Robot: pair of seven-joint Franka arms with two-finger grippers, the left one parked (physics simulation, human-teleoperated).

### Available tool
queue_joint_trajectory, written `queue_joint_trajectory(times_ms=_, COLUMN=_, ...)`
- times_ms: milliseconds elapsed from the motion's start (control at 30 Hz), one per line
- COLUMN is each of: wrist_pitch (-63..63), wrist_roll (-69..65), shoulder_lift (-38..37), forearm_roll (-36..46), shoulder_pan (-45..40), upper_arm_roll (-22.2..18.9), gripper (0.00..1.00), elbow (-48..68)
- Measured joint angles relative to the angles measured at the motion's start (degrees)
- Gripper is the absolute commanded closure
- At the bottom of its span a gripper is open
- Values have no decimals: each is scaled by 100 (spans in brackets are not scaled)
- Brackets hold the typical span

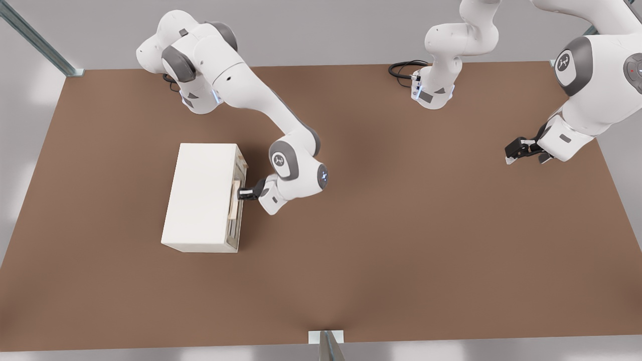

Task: Keep left arm still and open the oven door with right arm

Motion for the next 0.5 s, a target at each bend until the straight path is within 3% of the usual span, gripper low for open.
queue_joint_trajectory(times_ms=500, wrist_pitch=234, wrist_roll=489, shoulder_lift=202, forearm_roll=-104, shoulder_pan=-17, upper_arm_roll=-111, gripper=100, elbow=-23)
